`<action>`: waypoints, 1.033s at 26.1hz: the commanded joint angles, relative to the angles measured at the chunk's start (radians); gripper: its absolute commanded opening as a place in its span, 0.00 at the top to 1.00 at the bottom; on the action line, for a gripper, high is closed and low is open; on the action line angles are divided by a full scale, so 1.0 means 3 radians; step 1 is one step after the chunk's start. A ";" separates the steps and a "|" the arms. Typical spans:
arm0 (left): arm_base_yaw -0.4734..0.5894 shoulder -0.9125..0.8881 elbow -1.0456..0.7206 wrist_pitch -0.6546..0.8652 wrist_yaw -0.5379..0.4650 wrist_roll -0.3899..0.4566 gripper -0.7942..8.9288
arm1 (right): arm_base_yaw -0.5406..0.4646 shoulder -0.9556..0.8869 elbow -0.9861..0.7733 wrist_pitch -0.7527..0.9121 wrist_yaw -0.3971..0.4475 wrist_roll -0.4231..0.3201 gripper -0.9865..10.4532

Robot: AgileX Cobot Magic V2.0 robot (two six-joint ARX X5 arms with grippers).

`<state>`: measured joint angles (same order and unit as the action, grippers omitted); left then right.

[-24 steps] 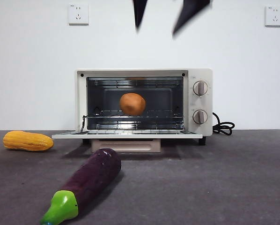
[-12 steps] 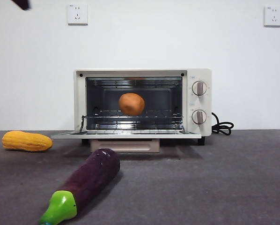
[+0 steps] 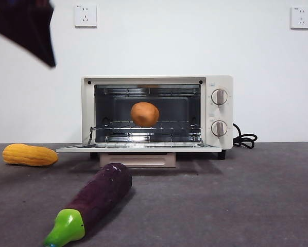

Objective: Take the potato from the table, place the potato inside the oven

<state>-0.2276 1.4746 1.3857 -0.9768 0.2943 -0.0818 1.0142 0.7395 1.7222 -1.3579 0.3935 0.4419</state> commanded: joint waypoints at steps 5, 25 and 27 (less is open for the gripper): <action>0.0231 0.0712 -0.0022 0.0103 0.0309 -0.0270 0.93 | 0.0004 -0.0084 -0.0017 -0.0070 -0.0017 0.0024 0.92; 0.0253 0.1582 -0.0022 0.0394 0.0160 -0.0782 0.93 | 0.0004 -0.0079 -0.0032 -0.0070 -0.0064 0.0014 0.92; 0.0248 0.1662 -0.0022 0.0399 0.0184 -0.0847 0.93 | 0.0004 -0.0079 -0.0032 -0.0070 -0.0064 0.0015 0.92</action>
<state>-0.1535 1.9533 1.3857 -0.8585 0.3447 -0.3016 1.0145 0.7174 1.7191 -1.3582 0.3698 0.4416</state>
